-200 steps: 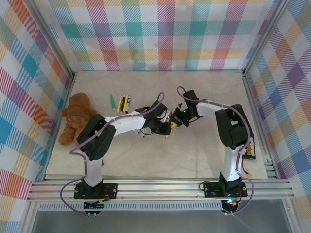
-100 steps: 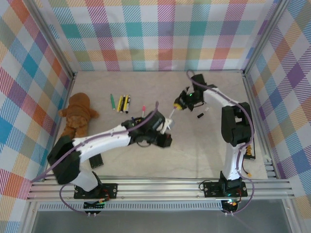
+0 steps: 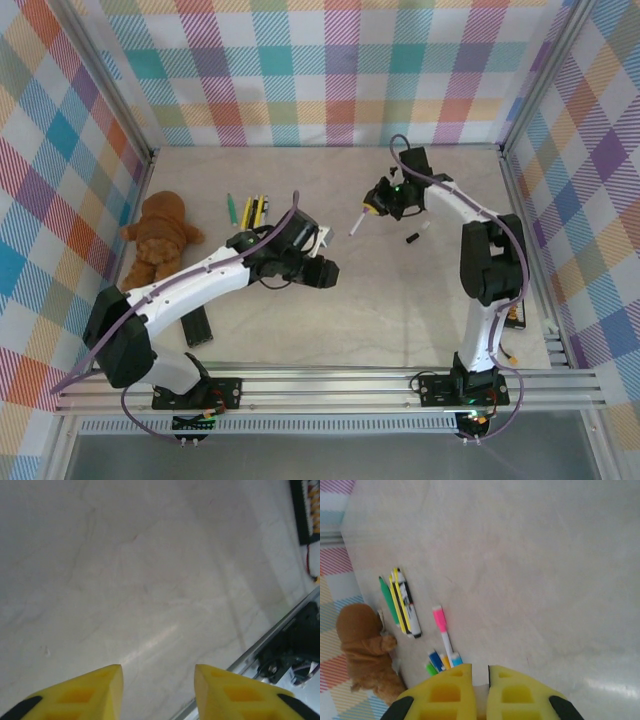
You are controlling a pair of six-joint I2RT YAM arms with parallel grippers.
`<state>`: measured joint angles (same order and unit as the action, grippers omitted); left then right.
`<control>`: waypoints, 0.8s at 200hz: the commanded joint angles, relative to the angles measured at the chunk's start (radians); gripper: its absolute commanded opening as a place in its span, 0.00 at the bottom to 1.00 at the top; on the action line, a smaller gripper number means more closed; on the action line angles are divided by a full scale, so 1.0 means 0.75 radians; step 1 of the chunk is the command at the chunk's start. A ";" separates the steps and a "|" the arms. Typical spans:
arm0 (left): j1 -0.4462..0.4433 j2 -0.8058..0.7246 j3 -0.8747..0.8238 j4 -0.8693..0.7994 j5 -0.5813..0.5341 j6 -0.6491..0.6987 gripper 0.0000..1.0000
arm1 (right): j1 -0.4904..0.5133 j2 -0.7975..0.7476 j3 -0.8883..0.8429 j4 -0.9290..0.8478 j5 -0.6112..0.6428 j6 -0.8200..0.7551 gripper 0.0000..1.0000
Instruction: Open the pen caps
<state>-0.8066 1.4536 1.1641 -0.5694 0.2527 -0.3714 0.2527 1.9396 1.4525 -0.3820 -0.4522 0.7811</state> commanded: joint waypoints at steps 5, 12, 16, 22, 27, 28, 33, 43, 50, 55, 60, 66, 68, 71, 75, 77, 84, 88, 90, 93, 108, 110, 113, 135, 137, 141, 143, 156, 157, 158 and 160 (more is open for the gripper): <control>0.019 0.120 0.103 0.084 0.016 0.043 0.45 | 0.032 -0.146 -0.109 0.054 -0.002 -0.009 0.00; 0.022 0.158 0.122 0.097 0.026 0.048 0.45 | 0.050 -0.164 -0.135 0.056 -0.004 -0.009 0.00; 0.022 0.178 0.133 0.103 0.032 0.049 0.45 | 0.058 -0.173 -0.151 0.058 -0.003 -0.009 0.00; 0.022 0.211 0.150 0.108 0.037 0.050 0.45 | 0.072 -0.191 -0.177 0.071 0.001 -0.006 0.00; 0.021 0.235 0.162 0.109 0.032 0.051 0.45 | 0.082 -0.204 -0.198 0.082 0.002 -0.003 0.00; 0.021 0.240 0.165 0.109 0.031 0.051 0.45 | 0.083 -0.207 -0.202 0.083 0.002 -0.002 0.00; 0.022 0.261 0.177 0.109 0.021 0.056 0.45 | 0.093 -0.215 -0.215 0.088 -0.003 0.000 0.00; 0.022 0.294 0.190 0.117 -0.002 0.058 0.45 | 0.111 -0.227 -0.234 0.085 -0.010 -0.003 0.00; 0.023 0.315 0.196 0.124 -0.015 0.060 0.45 | 0.122 -0.237 -0.250 0.093 -0.010 0.001 0.00; 0.023 0.327 0.202 0.129 -0.020 0.062 0.45 | 0.130 -0.243 -0.261 0.099 -0.014 0.001 0.00; 0.022 0.338 0.210 0.128 -0.022 0.063 0.45 | 0.139 -0.246 -0.266 0.097 -0.015 -0.002 0.00; 0.024 0.352 0.218 0.127 -0.026 0.064 0.45 | 0.147 -0.250 -0.270 0.092 -0.016 -0.004 0.00; 0.025 0.358 0.221 0.126 -0.029 0.064 0.44 | 0.149 -0.252 -0.271 0.092 -0.017 -0.005 0.00; 0.025 0.364 0.226 0.123 -0.032 0.064 0.44 | 0.154 -0.255 -0.275 0.094 -0.015 -0.005 0.00; 0.026 0.373 0.231 0.124 -0.037 0.064 0.44 | 0.159 -0.258 -0.281 0.096 -0.020 -0.007 0.00; 0.026 0.375 0.234 0.123 -0.039 0.066 0.44 | 0.161 -0.260 -0.283 0.095 -0.022 -0.007 0.00; 0.027 0.388 0.242 0.119 -0.049 0.067 0.44 | 0.169 -0.264 -0.288 0.095 -0.027 -0.007 0.00; 0.026 0.395 0.246 0.116 -0.058 0.066 0.44 | 0.174 -0.266 -0.290 0.092 -0.028 -0.008 0.00; 0.028 0.396 0.248 0.117 -0.061 0.066 0.44 | 0.176 -0.268 -0.290 0.090 -0.026 -0.007 0.00; 0.028 0.400 0.251 0.117 -0.063 0.066 0.44 | 0.179 -0.270 -0.290 0.090 -0.023 -0.008 0.00; 0.035 0.408 0.254 0.119 -0.064 0.065 0.43 | 0.193 -0.270 -0.296 0.088 -0.028 -0.014 0.00; 0.036 0.408 0.254 0.118 -0.067 0.064 0.43 | 0.196 -0.270 -0.295 0.086 -0.030 -0.016 0.00; 0.036 0.411 0.255 0.117 -0.072 0.064 0.43 | 0.198 -0.271 -0.293 0.083 -0.031 -0.019 0.00; 0.046 0.412 0.257 0.103 -0.103 0.072 0.43 | 0.216 -0.279 -0.313 0.094 -0.049 -0.012 0.00; 0.047 0.413 0.256 0.103 -0.105 0.073 0.43 | 0.217 -0.279 -0.314 0.097 -0.055 -0.011 0.00; 0.050 0.414 0.256 0.100 -0.109 0.074 0.43 | 0.218 -0.280 -0.319 0.103 -0.065 -0.004 0.00; 0.051 0.414 0.257 0.096 -0.112 0.074 0.42 | 0.219 -0.280 -0.323 0.105 -0.070 -0.003 0.00; 0.055 0.422 0.258 0.081 -0.128 0.081 0.41 | 0.225 -0.293 -0.338 0.110 -0.072 -0.002 0.00; 0.055 0.423 0.258 0.081 -0.129 0.082 0.41 | 0.225 -0.294 -0.339 0.109 -0.071 -0.002 0.00; 0.055 0.423 0.257 0.080 -0.130 0.083 0.41 | 0.225 -0.295 -0.339 0.108 -0.069 -0.003 0.00; 0.056 0.423 0.256 0.080 -0.131 0.084 0.41 | 0.226 -0.297 -0.339 0.104 -0.066 -0.005 0.00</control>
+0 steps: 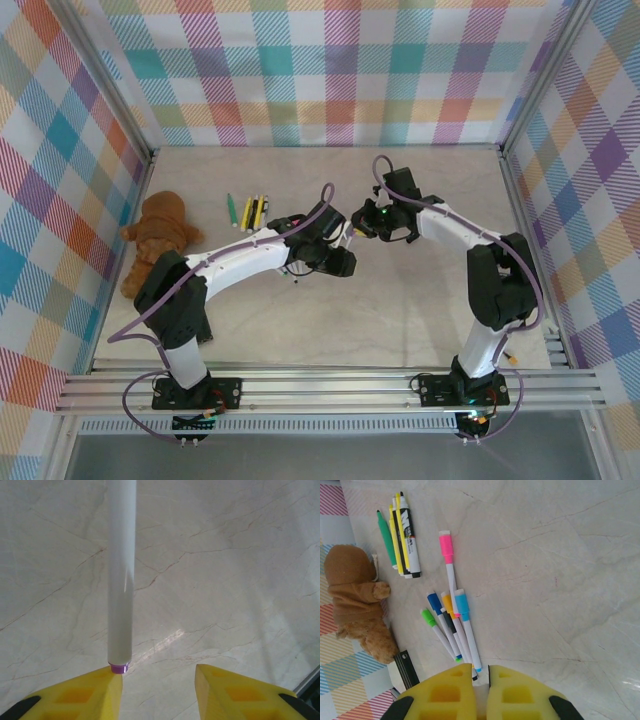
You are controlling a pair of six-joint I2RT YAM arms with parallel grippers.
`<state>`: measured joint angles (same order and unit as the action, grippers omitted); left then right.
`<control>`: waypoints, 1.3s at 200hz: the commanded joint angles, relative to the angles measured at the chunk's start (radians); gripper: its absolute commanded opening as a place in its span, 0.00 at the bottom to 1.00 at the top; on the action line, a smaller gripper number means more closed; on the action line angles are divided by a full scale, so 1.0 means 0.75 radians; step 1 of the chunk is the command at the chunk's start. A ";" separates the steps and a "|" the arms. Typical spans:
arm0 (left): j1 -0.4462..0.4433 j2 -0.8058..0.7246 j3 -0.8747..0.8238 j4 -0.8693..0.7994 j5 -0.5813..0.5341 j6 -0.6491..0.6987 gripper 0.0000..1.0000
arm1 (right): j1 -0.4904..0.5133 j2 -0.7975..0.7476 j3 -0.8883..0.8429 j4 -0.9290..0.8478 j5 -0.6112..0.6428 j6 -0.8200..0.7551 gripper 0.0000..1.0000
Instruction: Open the pen caps
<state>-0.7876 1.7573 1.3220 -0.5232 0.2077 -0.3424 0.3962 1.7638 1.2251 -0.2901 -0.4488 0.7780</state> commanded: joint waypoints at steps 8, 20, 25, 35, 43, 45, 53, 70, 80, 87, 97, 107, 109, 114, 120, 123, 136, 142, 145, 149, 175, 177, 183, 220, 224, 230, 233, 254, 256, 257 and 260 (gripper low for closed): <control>0.031 0.016 0.042 0.013 -0.073 0.050 0.41 | 0.036 -0.069 -0.038 -0.038 -0.054 -0.010 0.00; 0.032 0.008 0.033 0.007 -0.074 0.055 0.41 | 0.036 -0.087 -0.045 -0.059 -0.014 -0.018 0.00; 0.032 0.002 0.030 0.004 -0.075 0.056 0.41 | 0.036 -0.099 -0.052 -0.059 0.008 -0.019 0.00; 0.032 -0.011 0.017 0.003 -0.082 0.059 0.41 | 0.034 -0.119 -0.059 -0.068 0.040 -0.024 0.00; 0.032 -0.021 0.009 0.002 -0.088 0.061 0.41 | 0.034 -0.128 -0.059 -0.075 0.058 -0.030 0.00; 0.032 -0.022 0.006 0.002 -0.087 0.060 0.41 | 0.034 -0.129 -0.058 -0.076 0.057 -0.031 0.00; 0.032 -0.030 -0.002 0.004 -0.089 0.060 0.41 | 0.035 -0.125 -0.054 -0.071 0.036 -0.033 0.00; 0.033 -0.023 -0.010 0.008 -0.089 0.060 0.41 | 0.038 -0.107 -0.054 -0.046 -0.023 -0.017 0.00; 0.035 -0.014 -0.008 0.011 -0.083 0.060 0.41 | 0.044 -0.094 -0.052 -0.041 -0.045 -0.015 0.00; 0.034 -0.008 -0.006 0.017 -0.075 0.060 0.41 | 0.050 -0.090 -0.051 -0.039 -0.044 -0.014 0.00; 0.034 0.002 0.000 0.024 -0.070 0.058 0.41 | 0.060 -0.088 -0.048 -0.045 -0.040 -0.019 0.00; 0.034 0.015 0.010 0.027 -0.057 0.056 0.41 | 0.070 -0.088 -0.049 -0.042 -0.045 -0.018 0.00; 0.034 0.016 0.013 0.029 -0.054 0.056 0.41 | 0.072 -0.088 -0.050 -0.043 -0.046 -0.017 0.00; 0.034 0.025 0.019 0.031 -0.048 0.054 0.41 | 0.077 -0.088 -0.049 -0.041 -0.046 -0.017 0.00; 0.034 0.033 0.027 0.033 -0.037 0.054 0.41 | 0.082 -0.088 -0.046 -0.045 -0.046 -0.018 0.00; 0.033 0.038 0.032 0.034 -0.033 0.054 0.41 | 0.086 -0.088 -0.045 -0.044 -0.046 -0.017 0.00; 0.033 0.063 0.054 0.035 -0.010 0.054 0.38 | 0.097 -0.086 -0.033 -0.050 -0.046 -0.021 0.00; 0.035 0.077 0.065 0.035 -0.002 0.052 0.37 | 0.103 -0.080 -0.025 -0.059 -0.044 -0.024 0.00; 0.034 0.080 0.070 0.035 0.001 0.052 0.36 | 0.105 -0.079 -0.020 -0.064 -0.042 -0.025 0.00; 0.033 0.089 0.076 0.033 0.006 0.052 0.33 | 0.109 -0.077 -0.020 -0.064 -0.042 -0.025 0.00; 0.032 0.121 0.105 0.022 0.040 0.050 0.09 | 0.112 -0.070 -0.023 -0.050 -0.037 -0.015 0.00; 0.033 0.123 0.105 0.022 0.043 0.050 0.08 | 0.112 -0.070 -0.022 -0.046 -0.039 -0.015 0.00; 0.033 0.125 0.102 0.026 0.048 0.047 0.02 | 0.112 -0.065 -0.016 -0.048 -0.044 -0.016 0.00; 0.008 0.033 -0.047 0.092 0.142 0.010 0.00 | -0.011 -0.031 0.026 -0.054 0.040 0.013 0.00; -0.003 0.004 -0.095 0.104 0.156 -0.003 0.00 | -0.046 -0.021 0.043 -0.062 0.059 0.012 0.00; -0.026 -0.049 -0.164 0.114 0.172 -0.024 0.00 | -0.104 0.001 0.067 -0.059 0.069 0.008 0.00; -0.042 -0.076 -0.201 0.115 0.181 -0.033 0.00 | -0.139 0.015 0.085 -0.062 0.063 0.009 0.00; -0.120 -0.283 -0.431 0.104 0.166 -0.099 0.00 | -0.326 0.118 0.187 -0.068 -0.011 0.036 0.00; -0.120 -0.302 -0.443 0.101 0.166 -0.106 0.00 | -0.330 0.123 0.192 -0.062 -0.011 0.037 0.00; -0.121 -0.311 -0.453 0.100 0.163 -0.108 0.00 | -0.333 0.126 0.196 -0.060 -0.012 0.036 0.00; -0.120 -0.334 -0.474 0.094 0.157 -0.117 0.00 | -0.337 0.132 0.206 -0.062 -0.014 0.031 0.00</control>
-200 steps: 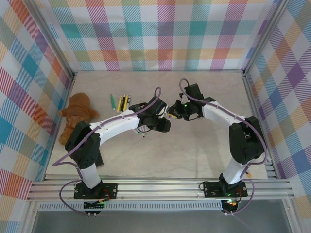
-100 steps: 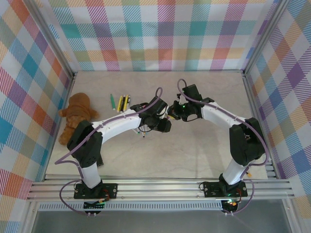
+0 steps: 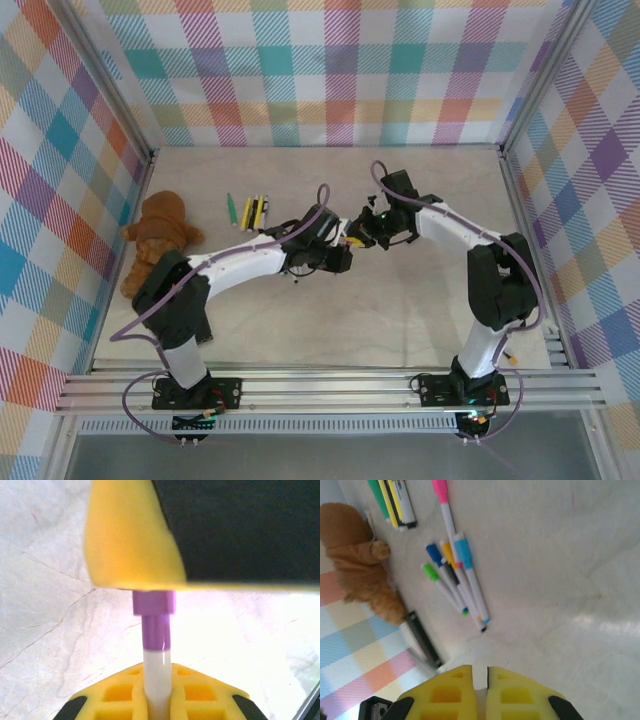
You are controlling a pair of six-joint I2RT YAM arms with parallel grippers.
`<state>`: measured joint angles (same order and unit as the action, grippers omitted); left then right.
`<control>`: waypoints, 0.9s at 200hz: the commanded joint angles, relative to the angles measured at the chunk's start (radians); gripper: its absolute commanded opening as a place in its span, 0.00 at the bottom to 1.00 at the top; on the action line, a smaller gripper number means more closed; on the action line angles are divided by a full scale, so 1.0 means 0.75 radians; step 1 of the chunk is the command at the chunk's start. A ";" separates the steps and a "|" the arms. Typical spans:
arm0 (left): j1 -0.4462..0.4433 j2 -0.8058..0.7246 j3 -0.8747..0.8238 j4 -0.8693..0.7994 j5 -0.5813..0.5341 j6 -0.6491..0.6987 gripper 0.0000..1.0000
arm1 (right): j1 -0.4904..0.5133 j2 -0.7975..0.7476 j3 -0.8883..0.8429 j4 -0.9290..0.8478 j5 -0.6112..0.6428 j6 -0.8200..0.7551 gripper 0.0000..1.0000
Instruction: Open the pen caps
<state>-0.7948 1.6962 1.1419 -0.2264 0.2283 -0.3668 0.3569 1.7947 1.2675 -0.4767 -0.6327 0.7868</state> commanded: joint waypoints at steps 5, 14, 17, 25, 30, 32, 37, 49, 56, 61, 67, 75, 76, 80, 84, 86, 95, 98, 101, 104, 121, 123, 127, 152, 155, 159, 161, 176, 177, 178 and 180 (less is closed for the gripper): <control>-0.110 -0.295 -0.253 -0.320 0.111 -0.086 0.00 | -0.287 0.105 0.177 0.165 0.232 0.007 0.00; -0.106 -0.352 -0.255 -0.360 0.053 -0.077 0.00 | -0.284 0.120 0.203 0.157 0.231 0.004 0.00; -0.105 -0.365 -0.252 -0.366 0.049 -0.072 0.00 | -0.284 0.123 0.204 0.164 0.226 0.010 0.00; -0.097 -0.383 -0.232 -0.383 0.079 -0.053 0.00 | -0.290 0.127 0.210 0.177 0.232 0.022 0.00; -0.096 -0.389 -0.217 -0.394 0.067 -0.060 0.00 | -0.295 0.125 0.220 0.177 0.246 0.018 0.00; -0.096 -0.391 -0.214 -0.395 0.062 -0.065 0.00 | -0.298 0.125 0.225 0.176 0.250 0.015 0.00; -0.095 -0.394 -0.208 -0.392 0.066 -0.068 0.00 | -0.305 0.128 0.248 0.162 0.261 0.005 0.00; -0.090 -0.373 -0.153 -0.443 0.038 -0.035 0.00 | -0.311 0.162 0.335 0.082 0.272 -0.039 0.00; -0.078 -0.345 -0.101 -0.496 -0.020 -0.003 0.00 | -0.307 0.184 0.382 0.042 0.293 -0.066 0.00; -0.062 -0.319 -0.061 -0.524 -0.045 0.022 0.00 | -0.302 0.201 0.408 0.020 0.309 -0.081 0.00; -0.032 -0.287 -0.019 -0.546 -0.060 0.046 0.00 | -0.302 0.219 0.433 -0.007 0.323 -0.098 0.00; 0.015 -0.244 0.034 -0.557 -0.069 0.069 0.00 | -0.300 0.243 0.458 -0.039 0.345 -0.121 0.00; 0.021 -0.236 0.040 -0.558 -0.069 0.070 0.00 | -0.300 0.247 0.461 -0.042 0.348 -0.125 0.00; 0.047 -0.208 0.066 -0.559 -0.065 0.080 0.00 | -0.300 0.256 0.468 -0.057 0.360 -0.137 0.00; 0.072 -0.182 0.091 -0.559 -0.060 0.087 0.00 | -0.300 0.260 0.474 -0.070 0.381 -0.148 0.00; 0.083 -0.166 0.102 -0.560 -0.059 0.091 0.00 | -0.299 0.263 0.474 -0.074 0.387 -0.155 0.00; 0.128 -0.092 0.168 -0.567 -0.053 0.109 0.00 | -0.297 0.268 0.470 -0.088 0.444 -0.183 0.00; 0.140 -0.067 0.189 -0.567 -0.054 0.115 0.00 | -0.296 0.268 0.467 -0.093 0.465 -0.191 0.00; 0.152 -0.042 0.210 -0.567 -0.058 0.119 0.00 | -0.296 0.269 0.466 -0.099 0.486 -0.202 0.00; 0.162 -0.015 0.228 -0.567 -0.062 0.123 0.00 | -0.296 0.270 0.465 -0.107 0.509 -0.212 0.00; 0.207 0.155 0.342 -0.563 -0.051 0.139 0.00 | -0.296 0.284 0.470 -0.159 0.606 -0.272 0.00; 0.210 0.175 0.356 -0.564 -0.052 0.140 0.00 | -0.296 0.285 0.470 -0.164 0.616 -0.279 0.00; 0.214 0.215 0.384 -0.568 -0.053 0.143 0.00 | -0.296 0.286 0.467 -0.169 0.633 -0.292 0.00; 0.235 0.430 0.559 -0.612 -0.082 0.150 0.00 | -0.296 0.291 0.428 -0.181 0.695 -0.347 0.00; 0.237 0.452 0.575 -0.619 -0.089 0.148 0.00 | -0.295 0.293 0.427 -0.186 0.700 -0.352 0.00; 0.240 0.480 0.602 -0.628 -0.102 0.145 0.00 | -0.294 0.296 0.424 -0.193 0.708 -0.357 0.00; 0.241 0.492 0.615 -0.634 -0.111 0.143 0.00 | -0.296 0.298 0.423 -0.196 0.710 -0.360 0.00; 0.247 0.583 0.703 -0.682 -0.197 0.124 0.00 | -0.296 0.309 0.401 -0.199 0.744 -0.375 0.00; 0.247 0.588 0.709 -0.687 -0.205 0.122 0.00 | -0.297 0.310 0.401 -0.199 0.746 -0.376 0.00; 0.246 0.594 0.715 -0.692 -0.211 0.122 0.00 | -0.296 0.309 0.400 -0.199 0.748 -0.376 0.00; 0.247 0.605 0.726 -0.699 -0.222 0.119 0.00 | -0.297 0.312 0.398 -0.200 0.753 -0.377 0.00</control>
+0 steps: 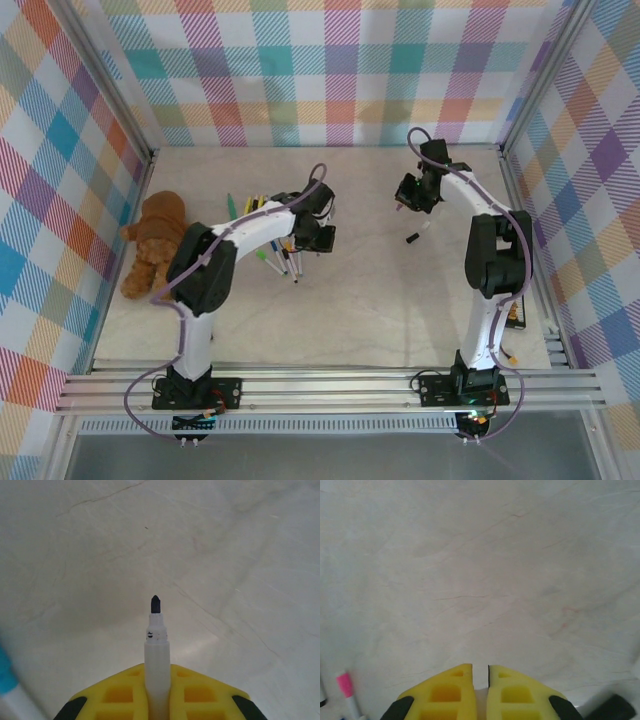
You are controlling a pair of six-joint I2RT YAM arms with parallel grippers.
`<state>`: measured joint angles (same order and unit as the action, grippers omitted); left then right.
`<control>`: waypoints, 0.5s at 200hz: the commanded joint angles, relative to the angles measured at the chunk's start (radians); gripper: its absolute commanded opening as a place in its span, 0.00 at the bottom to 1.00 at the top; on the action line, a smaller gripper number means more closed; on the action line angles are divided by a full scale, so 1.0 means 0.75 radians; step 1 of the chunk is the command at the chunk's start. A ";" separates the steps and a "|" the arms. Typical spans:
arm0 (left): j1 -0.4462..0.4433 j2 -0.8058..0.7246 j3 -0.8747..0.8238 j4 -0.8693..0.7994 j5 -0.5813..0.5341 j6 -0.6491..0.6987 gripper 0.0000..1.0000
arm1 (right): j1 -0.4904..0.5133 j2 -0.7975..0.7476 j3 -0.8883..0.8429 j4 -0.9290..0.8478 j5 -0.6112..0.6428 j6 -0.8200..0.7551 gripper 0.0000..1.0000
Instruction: Open the pen caps
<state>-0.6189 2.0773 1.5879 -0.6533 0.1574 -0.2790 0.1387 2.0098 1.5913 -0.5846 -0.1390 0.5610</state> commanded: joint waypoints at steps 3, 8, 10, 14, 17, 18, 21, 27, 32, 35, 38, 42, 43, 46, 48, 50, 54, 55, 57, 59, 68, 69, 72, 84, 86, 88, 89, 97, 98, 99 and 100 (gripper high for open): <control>0.015 0.110 0.147 -0.140 -0.142 -0.001 0.00 | -0.005 0.028 -0.038 -0.057 0.100 -0.078 0.00; 0.019 0.133 0.167 -0.155 -0.166 -0.008 0.00 | -0.005 0.031 -0.042 -0.056 0.114 -0.083 0.00; 0.021 0.142 0.175 -0.161 -0.176 -0.012 0.00 | -0.005 0.032 -0.044 -0.055 0.121 -0.084 0.00; 0.025 0.157 0.190 -0.172 -0.200 -0.020 0.00 | -0.005 0.035 -0.047 -0.055 0.134 -0.085 0.00; 0.028 0.168 0.199 -0.180 -0.211 -0.023 0.00 | -0.005 0.038 -0.049 -0.055 0.137 -0.085 0.00; 0.029 0.171 0.201 -0.182 -0.215 -0.023 0.00 | -0.005 0.039 -0.049 -0.055 0.138 -0.085 0.00; 0.031 0.180 0.209 -0.187 -0.223 -0.025 0.00 | -0.005 0.041 -0.050 -0.054 0.141 -0.087 0.00; 0.039 0.196 0.221 -0.194 -0.236 -0.024 0.00 | -0.005 0.049 -0.048 -0.051 0.150 -0.087 0.00; 0.043 0.210 0.231 -0.202 -0.250 -0.024 0.00 | -0.004 0.057 -0.043 -0.057 0.152 -0.088 0.00; 0.047 0.216 0.235 -0.204 -0.254 -0.026 0.00 | -0.003 0.063 -0.039 -0.062 0.151 -0.089 0.00; 0.049 0.221 0.240 -0.205 -0.258 -0.025 0.00 | -0.003 0.066 -0.036 -0.064 0.153 -0.090 0.00; 0.053 0.226 0.242 -0.205 -0.260 -0.024 0.00 | -0.003 0.071 -0.033 -0.067 0.154 -0.092 0.00; 0.054 0.228 0.243 -0.205 -0.262 -0.024 0.00 | -0.003 0.072 -0.032 -0.068 0.155 -0.093 0.00; 0.057 0.233 0.247 -0.205 -0.263 -0.024 0.00 | -0.002 0.075 -0.029 -0.072 0.161 -0.092 0.00; 0.058 0.237 0.251 -0.206 -0.264 -0.025 0.00 | -0.001 0.077 -0.028 -0.074 0.166 -0.095 0.00; 0.060 0.240 0.255 -0.208 -0.267 -0.023 0.00 | 0.001 0.078 -0.027 -0.078 0.171 -0.095 0.00; 0.062 0.246 0.263 -0.213 -0.275 -0.022 0.00 | 0.001 0.079 -0.027 -0.080 0.176 -0.095 0.00; 0.062 0.247 0.265 -0.213 -0.276 -0.021 0.00 | 0.001 0.080 -0.028 -0.080 0.177 -0.094 0.00; 0.062 0.249 0.268 -0.214 -0.282 -0.021 0.00 | 0.001 0.080 -0.030 -0.080 0.178 -0.095 0.00; 0.064 0.253 0.272 -0.215 -0.286 -0.020 0.00 | 0.001 0.079 -0.031 -0.080 0.180 -0.094 0.00; 0.064 0.268 0.294 -0.226 -0.305 -0.016 0.00 | 0.001 0.077 -0.041 -0.074 0.185 -0.094 0.00; 0.064 0.270 0.296 -0.228 -0.308 -0.016 0.00 | 0.001 0.076 -0.041 -0.073 0.185 -0.095 0.00; 0.066 0.274 0.305 -0.233 -0.314 -0.016 0.00 | 0.002 0.077 -0.044 -0.073 0.187 -0.092 0.00; 0.072 0.294 0.341 -0.254 -0.340 -0.015 0.00 | 0.003 0.077 -0.056 -0.070 0.189 -0.091 0.00; 0.074 0.297 0.344 -0.258 -0.347 -0.015 0.00 | 0.003 0.077 -0.056 -0.070 0.191 -0.093 0.00; 0.074 0.298 0.349 -0.261 -0.351 -0.012 0.00 | 0.003 0.079 -0.058 -0.070 0.194 -0.093 0.00; 0.076 0.299 0.352 -0.261 -0.355 -0.011 0.00 | 0.003 0.079 -0.059 -0.071 0.195 -0.092 0.00; 0.080 0.309 0.373 -0.273 -0.371 -0.009 0.00 | 0.005 0.081 -0.063 -0.071 0.208 -0.092 0.00; 0.081 0.309 0.376 -0.274 -0.372 -0.009 0.00 | 0.005 0.080 -0.064 -0.071 0.209 -0.092 0.00; 0.082 0.311 0.379 -0.274 -0.373 -0.007 0.00 | 0.005 0.081 -0.064 -0.071 0.211 -0.091 0.00; 0.082 0.312 0.382 -0.276 -0.373 -0.007 0.00 | 0.005 0.082 -0.065 -0.070 0.211 -0.092 0.00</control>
<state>-0.5846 2.2707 1.8256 -0.8093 -0.0212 -0.2905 0.1383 2.0617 1.5646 -0.6193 -0.0143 0.5076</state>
